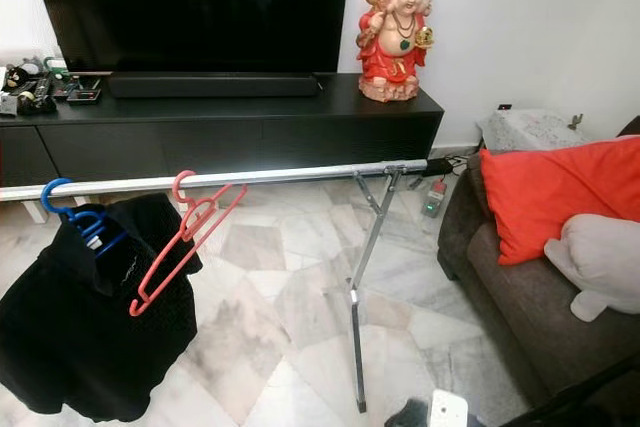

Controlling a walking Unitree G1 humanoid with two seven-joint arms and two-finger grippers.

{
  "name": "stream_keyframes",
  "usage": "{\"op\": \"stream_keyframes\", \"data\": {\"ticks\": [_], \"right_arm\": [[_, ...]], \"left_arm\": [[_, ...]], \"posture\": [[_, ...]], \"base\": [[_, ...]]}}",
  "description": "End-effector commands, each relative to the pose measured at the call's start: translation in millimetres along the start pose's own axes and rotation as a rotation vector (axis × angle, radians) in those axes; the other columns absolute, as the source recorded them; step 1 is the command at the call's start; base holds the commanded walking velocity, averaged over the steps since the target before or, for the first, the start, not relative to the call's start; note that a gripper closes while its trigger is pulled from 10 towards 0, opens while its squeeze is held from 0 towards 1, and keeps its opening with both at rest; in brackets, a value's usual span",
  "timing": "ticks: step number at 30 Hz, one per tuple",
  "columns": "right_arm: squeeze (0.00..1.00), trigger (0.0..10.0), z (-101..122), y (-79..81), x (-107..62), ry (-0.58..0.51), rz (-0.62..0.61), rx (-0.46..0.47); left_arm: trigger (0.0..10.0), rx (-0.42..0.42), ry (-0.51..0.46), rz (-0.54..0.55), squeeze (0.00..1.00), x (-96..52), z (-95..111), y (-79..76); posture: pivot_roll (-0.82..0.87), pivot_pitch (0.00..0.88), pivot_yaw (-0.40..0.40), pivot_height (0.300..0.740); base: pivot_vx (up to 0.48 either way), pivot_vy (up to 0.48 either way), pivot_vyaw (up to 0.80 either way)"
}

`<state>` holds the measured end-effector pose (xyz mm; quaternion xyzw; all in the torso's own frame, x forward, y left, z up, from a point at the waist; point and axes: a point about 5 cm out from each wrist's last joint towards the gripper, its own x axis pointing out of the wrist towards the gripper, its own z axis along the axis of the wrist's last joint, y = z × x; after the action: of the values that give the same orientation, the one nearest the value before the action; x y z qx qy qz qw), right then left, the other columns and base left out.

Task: Hang hanger

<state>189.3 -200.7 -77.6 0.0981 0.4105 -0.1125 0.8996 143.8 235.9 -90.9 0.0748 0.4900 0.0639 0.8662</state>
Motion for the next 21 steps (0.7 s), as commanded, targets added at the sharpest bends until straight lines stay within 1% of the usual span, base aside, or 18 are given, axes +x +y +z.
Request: {"op": "stream_keyframes", "data": {"ticks": [1, 2, 4, 6, 7, 9, 12, 15, 21], "right_arm": [[0.00, 10.0, -4.8, -4.2, -1.1, 0.019, -0.018, 0.020], [0.00, 10.0, -4.8, -4.2, -1.1, 0.019, -0.018, 0.020], [0.00, 10.0, -12.7, -13.2, -3.7, 0.047, -0.037, 0.033], [0.00, 10.0, -15.2, -17.3, -4.9, 0.054, -0.042, 0.036], [0.00, 10.0, -17.8, -23.1, -6.4, 0.060, -0.052, 0.042], [0.00, 10.0, -19.4, -25.8, -7.2, 0.062, -0.059, 0.052], [0.00, 10.0, -23.1, -38.3, -10.3, 0.069, -0.091, 0.088], [0.00, 10.0, -26.8, -46.7, -13.0, 0.079, -0.107, 0.102], [0.00, 10.0, -32.5, -51.9, -15.7, 0.100, -0.119, 0.106]], "left_arm": [[10.0, -0.015, 0.015, -0.001, 0.00, -1.0, -5.4, -1.0], [10.0, -0.015, 0.015, -0.001, 0.00, -1.0, -5.4, -1.0], [10.0, -0.016, 0.018, -0.007, 0.00, -1.2, -6.6, -1.0], [10.0, -0.016, 0.019, -0.011, 0.00, -1.3, -7.0, -0.9], [10.0, -0.013, 0.019, -0.014, 0.00, -1.4, -7.2, -0.6], [10.0, -0.012, 0.019, -0.014, 0.00, -1.5, -7.3, 0.2], [10.0, -0.005, 0.017, -0.018, 0.00, -1.5, -7.2, 0.9], [10.0, 0.012, 0.013, -0.023, 0.00, -1.4, -6.0, 1.5], [10.0, 0.022, 0.008, -0.022, 0.00, -1.3, -5.0, 3.2]], "posture": [[0.08, 0.000, -0.037, 0.740], [0.08, 0.000, -0.037, 0.740], [0.07, 0.000, -0.033, 0.740], [0.06, 0.000, -0.031, 0.740], [0.04, 0.000, -0.026, 0.740], [0.02, 0.000, -0.017, 0.740], [0.01, 0.000, -0.004, 0.740], [0.00, 0.000, 0.009, 0.740], [-0.01, 0.000, 0.023, 0.740]], "base": [[0.000, 0.000, 0.00], [0.000, 0.000, 0.00], [0.000, 0.000, 0.00], [0.000, 0.000, 0.00], [0.000, 0.000, 0.00], [0.000, 0.000, 0.00], [0.000, 0.000, 0.00], [0.000, 0.000, 0.00], [0.000, 0.000, 0.00]]}}
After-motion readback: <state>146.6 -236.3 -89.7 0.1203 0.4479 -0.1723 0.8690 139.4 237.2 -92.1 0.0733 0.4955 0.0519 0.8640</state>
